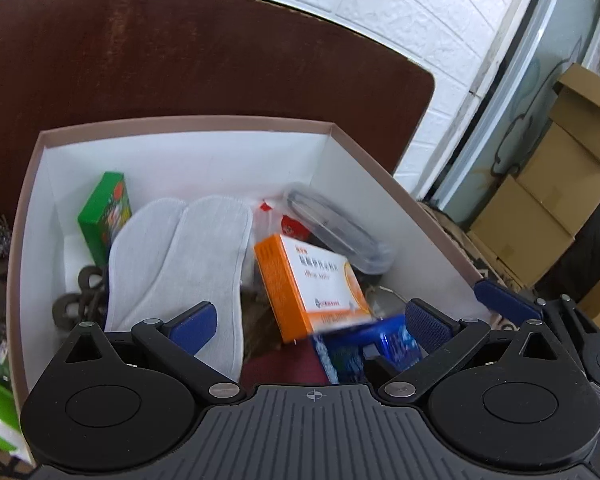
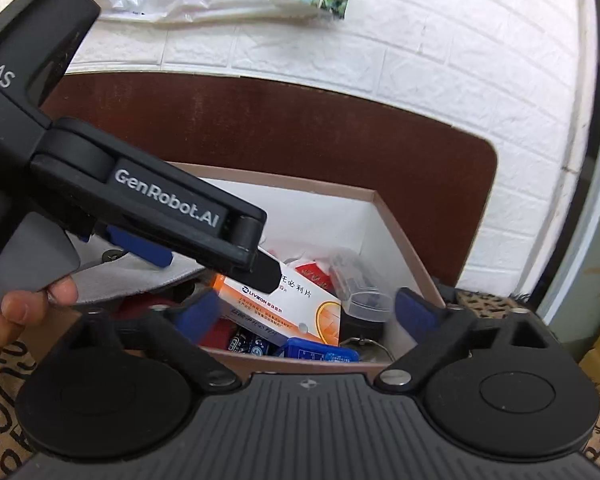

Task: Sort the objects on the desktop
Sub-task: 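Open the left tool to drop the medicine box into the cardboard box, then withdraw the left tool from the box toward the blue mesh net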

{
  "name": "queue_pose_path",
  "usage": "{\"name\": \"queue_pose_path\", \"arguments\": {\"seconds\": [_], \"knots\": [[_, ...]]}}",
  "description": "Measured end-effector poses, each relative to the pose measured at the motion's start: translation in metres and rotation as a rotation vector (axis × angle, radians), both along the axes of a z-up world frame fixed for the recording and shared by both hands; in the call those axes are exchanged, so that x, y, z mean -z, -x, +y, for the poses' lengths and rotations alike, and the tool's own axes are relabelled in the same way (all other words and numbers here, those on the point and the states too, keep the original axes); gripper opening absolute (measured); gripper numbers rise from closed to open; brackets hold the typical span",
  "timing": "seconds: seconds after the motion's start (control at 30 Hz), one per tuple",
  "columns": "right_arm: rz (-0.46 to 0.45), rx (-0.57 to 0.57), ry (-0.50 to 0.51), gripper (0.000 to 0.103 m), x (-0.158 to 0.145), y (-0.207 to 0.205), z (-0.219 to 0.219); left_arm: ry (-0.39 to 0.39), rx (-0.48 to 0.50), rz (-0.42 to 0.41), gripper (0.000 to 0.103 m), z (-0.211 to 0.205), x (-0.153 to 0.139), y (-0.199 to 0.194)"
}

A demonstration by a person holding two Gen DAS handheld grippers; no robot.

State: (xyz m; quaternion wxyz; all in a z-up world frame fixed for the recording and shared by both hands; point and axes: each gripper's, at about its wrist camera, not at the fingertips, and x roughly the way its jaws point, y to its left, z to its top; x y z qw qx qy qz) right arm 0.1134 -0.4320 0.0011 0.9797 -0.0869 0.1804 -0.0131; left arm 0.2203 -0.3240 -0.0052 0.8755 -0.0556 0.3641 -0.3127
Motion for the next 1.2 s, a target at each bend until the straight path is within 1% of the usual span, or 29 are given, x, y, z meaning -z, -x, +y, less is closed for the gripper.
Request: {"name": "queue_pose_path", "arguments": {"seconds": [0.03, 0.17, 0.43, 0.6, 0.7, 0.77, 0.83, 0.9, 1.03, 1.13, 1.2], "knots": [[-0.006, 0.001, 0.0, 0.1, -0.001, 0.003, 0.003, -0.001, 0.006, -0.013, 0.103, 0.001, 0.0, 0.003], [-0.019, 0.016, 0.002, 0.101, -0.008, 0.009, 0.009, -0.034, 0.014, -0.077, 0.103, 0.003, -0.003, 0.017], [-0.031, 0.046, -0.021, 0.103, -0.019, 0.025, 0.018, -0.049, 0.018, -0.106, 0.103, 0.013, -0.014, 0.039], [-0.022, 0.048, -0.027, 0.103, -0.019, 0.033, 0.024, -0.056, 0.03, -0.137, 0.103, 0.019, -0.022, 0.054], [-0.017, 0.052, -0.039, 0.103, -0.019, 0.038, 0.027, -0.071, 0.021, -0.155, 0.103, 0.023, -0.024, 0.064], [-0.014, 0.054, -0.045, 0.103, -0.02, 0.043, 0.03, -0.061, 0.023, -0.173, 0.103, 0.028, -0.025, 0.072], [-0.017, 0.056, -0.049, 0.103, -0.02, 0.047, 0.034, -0.048, 0.017, -0.174, 0.103, 0.033, -0.026, 0.078], [-0.02, 0.055, -0.059, 0.103, -0.021, 0.052, 0.037, -0.032, 0.011, -0.157, 0.103, 0.039, -0.026, 0.083], [-0.02, 0.054, -0.08, 0.103, -0.021, 0.062, 0.044, -0.037, 0.01, -0.118, 0.103, 0.048, -0.023, 0.092], [-0.022, 0.043, -0.095, 0.103, -0.019, 0.069, 0.052, -0.038, 0.007, -0.123, 0.103, 0.055, -0.021, 0.104], [-0.021, 0.035, -0.103, 0.103, -0.018, 0.074, 0.057, -0.046, -0.01, -0.153, 0.103, 0.061, -0.02, 0.113]]}}
